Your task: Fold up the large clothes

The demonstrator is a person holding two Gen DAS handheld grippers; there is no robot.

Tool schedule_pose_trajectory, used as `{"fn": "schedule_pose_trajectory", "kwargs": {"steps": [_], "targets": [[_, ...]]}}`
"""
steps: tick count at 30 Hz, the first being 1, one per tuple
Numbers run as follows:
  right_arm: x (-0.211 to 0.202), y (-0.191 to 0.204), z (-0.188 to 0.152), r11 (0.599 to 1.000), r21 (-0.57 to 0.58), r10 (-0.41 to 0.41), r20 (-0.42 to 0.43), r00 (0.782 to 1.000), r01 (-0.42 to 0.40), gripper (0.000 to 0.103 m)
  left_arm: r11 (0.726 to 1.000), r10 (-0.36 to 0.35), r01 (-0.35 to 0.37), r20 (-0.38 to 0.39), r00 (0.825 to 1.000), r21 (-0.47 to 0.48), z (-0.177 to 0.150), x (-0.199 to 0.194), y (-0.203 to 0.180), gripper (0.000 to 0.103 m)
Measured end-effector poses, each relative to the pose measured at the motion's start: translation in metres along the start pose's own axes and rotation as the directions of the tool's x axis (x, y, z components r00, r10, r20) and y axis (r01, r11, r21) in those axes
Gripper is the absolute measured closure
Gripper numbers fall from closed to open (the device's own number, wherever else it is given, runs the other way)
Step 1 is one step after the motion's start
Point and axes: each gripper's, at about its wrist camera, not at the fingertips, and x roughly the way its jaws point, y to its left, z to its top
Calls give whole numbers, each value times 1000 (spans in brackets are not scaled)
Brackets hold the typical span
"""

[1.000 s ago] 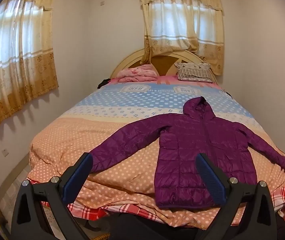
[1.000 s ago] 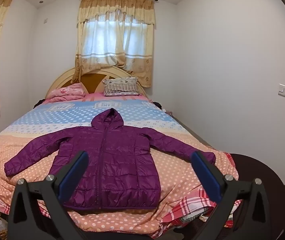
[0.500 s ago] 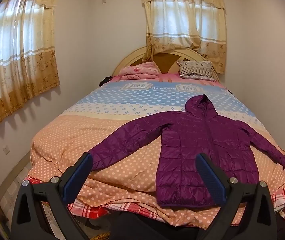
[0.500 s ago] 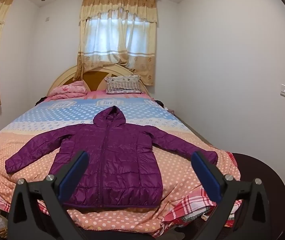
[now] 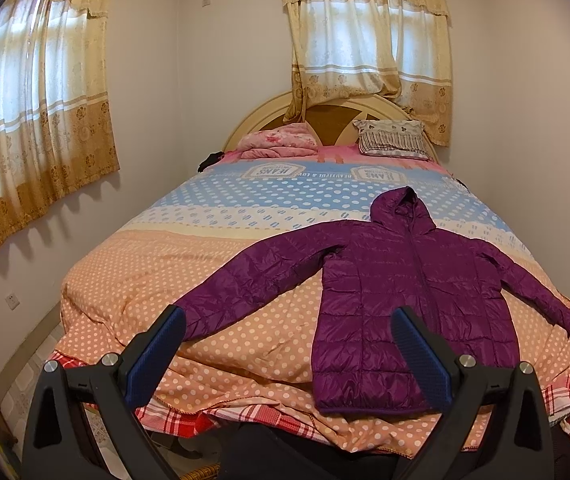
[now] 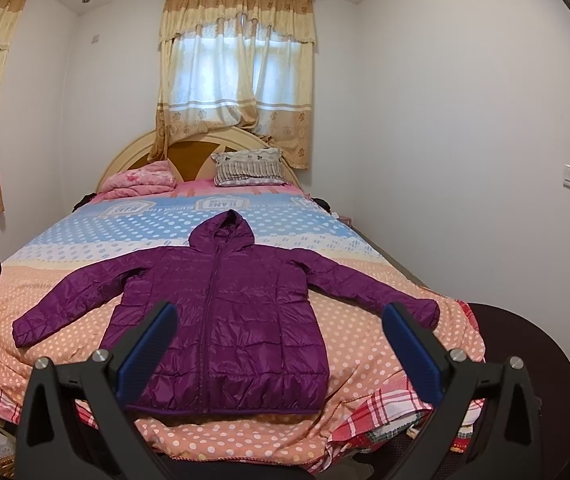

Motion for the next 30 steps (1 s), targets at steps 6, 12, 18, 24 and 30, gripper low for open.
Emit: {"fn": "schedule_pose_trajectory", "kwargs": {"steps": [6,12,18,24,30], "targets": [[1,-1,-1,1000,1,3,-2,1000,-3,0,1000,-2,2,0,1000,3,0,0,2,1],[2,0,-2,1000,0,2,-3,1000,-2,0,1000,-4,4,-1,1000,4,-1,-1,8,1],[4,0,-5,1000,1,4,-5,1000,-4,0,1000,1,-1,-4,1000,2,1,3,0,1],[4,0,-5,1000,2,4,-4,1000,-4,0,1000,-2,2,-3,1000,4,0,3,-3,1],[4,1,-5,1000,1,4,-4,1000,-4,0,1000,-2,2,-4,1000,4,0,4,-4,1]]}}
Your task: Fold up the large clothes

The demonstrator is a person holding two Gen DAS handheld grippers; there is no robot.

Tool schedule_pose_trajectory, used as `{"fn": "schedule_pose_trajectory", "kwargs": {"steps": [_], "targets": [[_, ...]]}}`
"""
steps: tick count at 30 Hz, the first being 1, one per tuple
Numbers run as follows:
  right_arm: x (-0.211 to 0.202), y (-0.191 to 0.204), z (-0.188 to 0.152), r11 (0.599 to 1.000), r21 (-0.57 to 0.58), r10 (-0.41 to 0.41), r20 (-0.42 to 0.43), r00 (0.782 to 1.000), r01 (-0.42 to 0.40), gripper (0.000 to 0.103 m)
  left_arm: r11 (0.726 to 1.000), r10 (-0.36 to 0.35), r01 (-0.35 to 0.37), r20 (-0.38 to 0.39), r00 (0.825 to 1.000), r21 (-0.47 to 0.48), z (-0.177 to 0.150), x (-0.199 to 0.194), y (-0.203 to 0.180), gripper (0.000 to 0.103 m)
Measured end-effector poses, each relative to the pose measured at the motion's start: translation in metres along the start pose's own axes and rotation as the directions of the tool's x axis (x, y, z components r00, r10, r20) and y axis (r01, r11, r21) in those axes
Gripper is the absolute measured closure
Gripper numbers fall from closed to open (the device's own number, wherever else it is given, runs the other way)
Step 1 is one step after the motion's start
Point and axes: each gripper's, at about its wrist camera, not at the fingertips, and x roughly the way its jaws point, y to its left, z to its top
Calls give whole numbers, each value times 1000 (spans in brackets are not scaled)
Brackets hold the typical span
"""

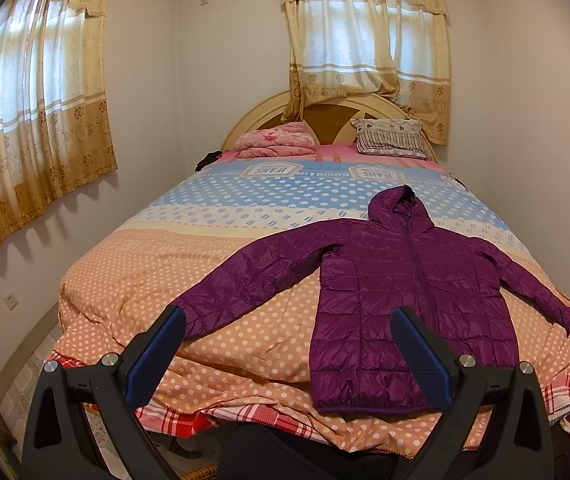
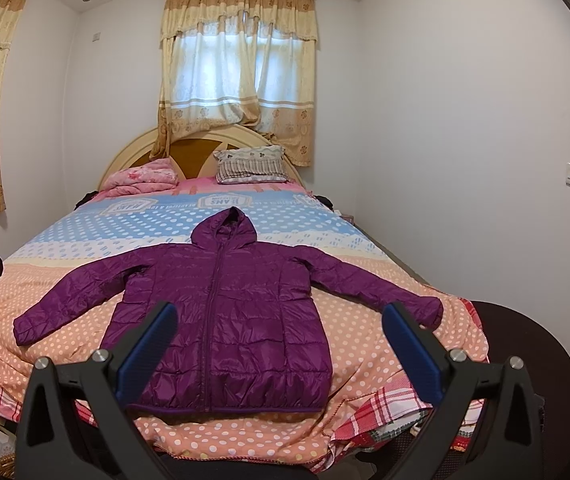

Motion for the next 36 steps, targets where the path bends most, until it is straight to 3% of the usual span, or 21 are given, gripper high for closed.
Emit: {"fn": "schedule_pose_trajectory", "kwargs": {"steps": [36], "targets": [[10,6,-6,1000,11,11,-9,1000,-11,0,1000,-11,12,-13,1000,8,-6,15,-3,1]]}}
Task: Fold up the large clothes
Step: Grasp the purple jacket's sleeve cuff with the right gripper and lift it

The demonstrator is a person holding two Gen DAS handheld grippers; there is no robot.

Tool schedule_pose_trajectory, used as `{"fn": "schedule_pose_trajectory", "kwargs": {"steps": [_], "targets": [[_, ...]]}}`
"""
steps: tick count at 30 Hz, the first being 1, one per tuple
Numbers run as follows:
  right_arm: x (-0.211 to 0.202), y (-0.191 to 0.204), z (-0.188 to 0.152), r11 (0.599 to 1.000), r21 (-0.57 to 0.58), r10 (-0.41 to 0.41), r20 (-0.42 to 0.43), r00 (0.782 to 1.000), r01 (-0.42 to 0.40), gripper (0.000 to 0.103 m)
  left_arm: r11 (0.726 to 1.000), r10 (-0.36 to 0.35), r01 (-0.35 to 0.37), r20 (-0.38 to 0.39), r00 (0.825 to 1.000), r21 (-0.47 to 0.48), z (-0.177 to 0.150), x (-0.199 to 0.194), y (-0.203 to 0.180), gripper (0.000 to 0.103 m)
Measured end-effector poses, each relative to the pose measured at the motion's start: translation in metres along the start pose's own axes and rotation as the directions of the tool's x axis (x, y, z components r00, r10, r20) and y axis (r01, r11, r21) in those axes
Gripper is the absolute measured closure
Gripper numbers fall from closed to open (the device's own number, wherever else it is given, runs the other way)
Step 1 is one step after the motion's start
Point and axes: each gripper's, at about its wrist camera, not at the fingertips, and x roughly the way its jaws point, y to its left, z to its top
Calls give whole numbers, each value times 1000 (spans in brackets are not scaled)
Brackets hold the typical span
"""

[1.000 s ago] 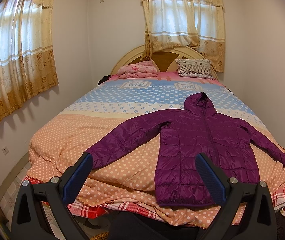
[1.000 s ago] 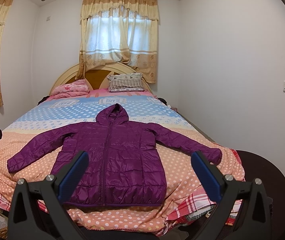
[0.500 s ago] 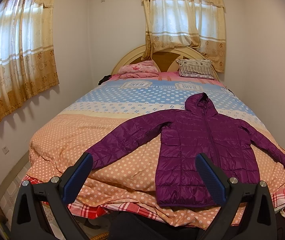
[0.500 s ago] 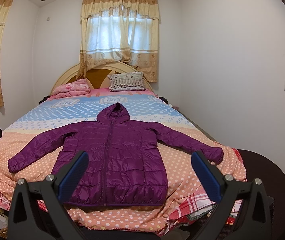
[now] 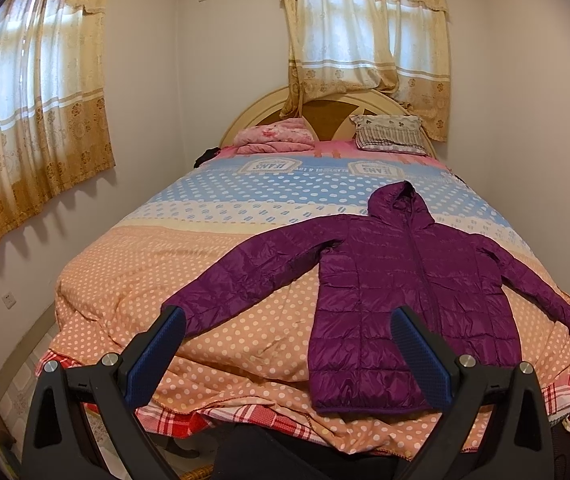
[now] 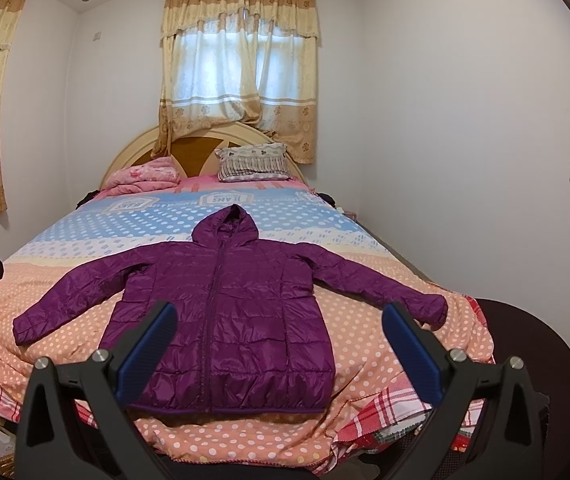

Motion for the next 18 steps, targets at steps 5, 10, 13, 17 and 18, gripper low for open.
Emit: {"fn": "schedule_pose_trajectory", "kwargs": {"steps": [5,10,13,17,18], "targets": [[37,-18,-11,998,50,40,-76,996,-36,0,999,-45,47,-46,998,26,-7,32,-13,1],[104,-79,-28,986,151,-39,-189,981,68,0,992,-32,37,-47,998,119,-12,85,-40,1],[137,-131,-35,958,222,-124,-244,962,180,0,985,-19,27,-49,999,169,-9,122,-57,1],[183,-218,-48,869,363,-205,-355,912,337,1,981,-15,28,-70,997,192,-2,173,-73,1],[189,-230,-49,859,374,-211,-363,907,350,3,981,-15,29,-73,997,193,0,183,-75,1]]}}
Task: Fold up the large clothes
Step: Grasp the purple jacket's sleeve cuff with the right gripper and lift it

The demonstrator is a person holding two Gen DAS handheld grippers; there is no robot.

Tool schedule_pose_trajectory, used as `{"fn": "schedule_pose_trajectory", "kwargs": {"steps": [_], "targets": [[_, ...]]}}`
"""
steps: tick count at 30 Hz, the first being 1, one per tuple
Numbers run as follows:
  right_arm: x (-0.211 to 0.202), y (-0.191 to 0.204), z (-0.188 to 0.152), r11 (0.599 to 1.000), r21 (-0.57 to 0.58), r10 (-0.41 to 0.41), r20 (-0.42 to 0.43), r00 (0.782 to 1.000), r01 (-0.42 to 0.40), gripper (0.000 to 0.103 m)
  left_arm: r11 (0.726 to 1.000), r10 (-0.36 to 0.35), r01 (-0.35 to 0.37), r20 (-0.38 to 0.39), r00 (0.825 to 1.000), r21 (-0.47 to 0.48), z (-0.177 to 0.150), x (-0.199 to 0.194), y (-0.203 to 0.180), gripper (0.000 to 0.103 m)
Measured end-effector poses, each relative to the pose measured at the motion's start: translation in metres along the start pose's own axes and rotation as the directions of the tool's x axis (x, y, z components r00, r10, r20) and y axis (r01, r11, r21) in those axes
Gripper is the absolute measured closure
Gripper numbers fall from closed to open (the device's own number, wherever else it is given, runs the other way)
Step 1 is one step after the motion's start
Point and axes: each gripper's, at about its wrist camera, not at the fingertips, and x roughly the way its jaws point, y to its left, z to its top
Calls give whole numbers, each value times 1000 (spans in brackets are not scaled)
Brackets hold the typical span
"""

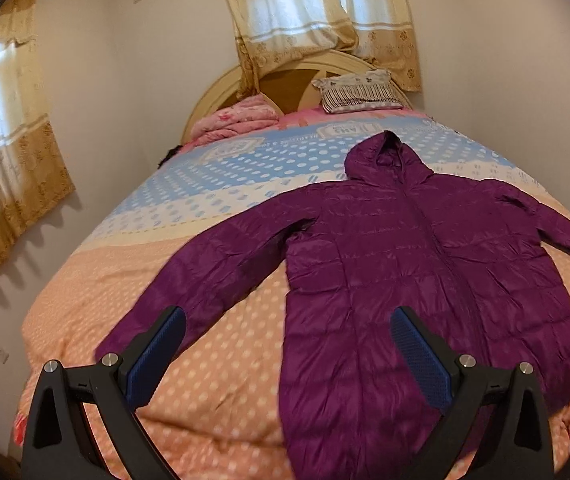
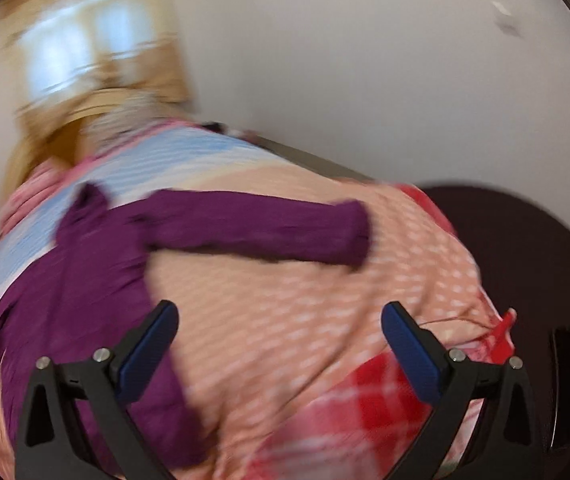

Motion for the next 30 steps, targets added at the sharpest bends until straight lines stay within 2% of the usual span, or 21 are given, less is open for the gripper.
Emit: {"fn": "schedule_pose_trajectory", "kwargs": {"steps": [2,5,9,14,15,19,24,30], "targets": [[20,-16,14,999,28,-44,-20,999,45,7,1000,19,-19,-4,1000,9,8,23,-3,1],[46,-28,34,996,76,-38,-73,997,43,13,998,51,-51,-16,999,26,18,57,-8,1],[81,-25,52,994,107,-8,-141,990,23,20,997,73,-71,-54,996,37,27,95,-10,1],[134,-29,56,992,117,-20,-259,966,52,51,991,127,-122,-101,987,55,36,151,-7,1],[141,-30,55,992,116,-24,-269,963,57,61,990,134,-129,-108,985,51,37,159,-5,1],[134,-18,60,996,49,-61,-233,971,75,82,991,137,-136,-154,979,18,43,195,11,1],[116,22,80,997,-56,-58,-143,988,51,86,988,149,-152,-172,974,-1,48,219,24,1],[96,109,98,983,-180,39,-44,998,-47,87,986,159,-165,-181,971,-17,58,233,35,1]]}}
